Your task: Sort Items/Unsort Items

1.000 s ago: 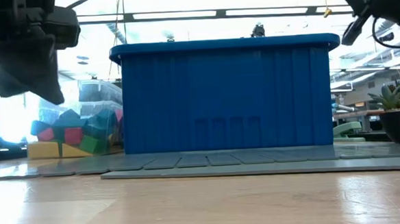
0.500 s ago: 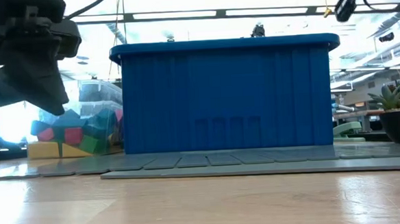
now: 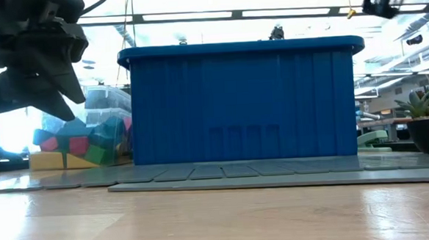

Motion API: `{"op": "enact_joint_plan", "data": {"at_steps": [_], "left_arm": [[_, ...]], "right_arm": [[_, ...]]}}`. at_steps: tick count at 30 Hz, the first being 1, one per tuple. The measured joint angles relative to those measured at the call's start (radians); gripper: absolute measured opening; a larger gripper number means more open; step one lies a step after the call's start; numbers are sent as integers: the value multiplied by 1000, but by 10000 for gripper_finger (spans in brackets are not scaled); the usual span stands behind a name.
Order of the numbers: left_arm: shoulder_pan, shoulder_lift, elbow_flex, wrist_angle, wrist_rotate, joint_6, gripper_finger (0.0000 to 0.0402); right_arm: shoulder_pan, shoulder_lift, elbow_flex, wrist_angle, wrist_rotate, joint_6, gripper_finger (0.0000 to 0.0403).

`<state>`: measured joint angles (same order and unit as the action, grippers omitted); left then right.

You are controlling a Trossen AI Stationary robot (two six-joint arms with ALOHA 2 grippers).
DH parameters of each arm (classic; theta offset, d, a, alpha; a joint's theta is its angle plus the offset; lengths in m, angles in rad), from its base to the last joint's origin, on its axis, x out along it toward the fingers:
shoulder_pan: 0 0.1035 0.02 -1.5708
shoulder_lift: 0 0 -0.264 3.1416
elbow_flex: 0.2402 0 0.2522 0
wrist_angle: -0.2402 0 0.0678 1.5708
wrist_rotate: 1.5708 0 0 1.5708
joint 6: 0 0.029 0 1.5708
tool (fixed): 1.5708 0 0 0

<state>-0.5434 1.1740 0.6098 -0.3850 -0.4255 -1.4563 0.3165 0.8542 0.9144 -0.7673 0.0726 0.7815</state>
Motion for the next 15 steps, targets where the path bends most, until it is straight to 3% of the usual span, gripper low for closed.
{"op": "enact_joint_plan", "data": {"at_steps": [9, 15], "left_arm": [[0, 0, -10, 7, -9, 1, 167], [-2, 6, -10, -1, 0, 5, 167]], "right_arm": [[248, 159, -33, -155, 38, 507, 6], [364, 239, -112, -159, 10, 770, 59]]}}
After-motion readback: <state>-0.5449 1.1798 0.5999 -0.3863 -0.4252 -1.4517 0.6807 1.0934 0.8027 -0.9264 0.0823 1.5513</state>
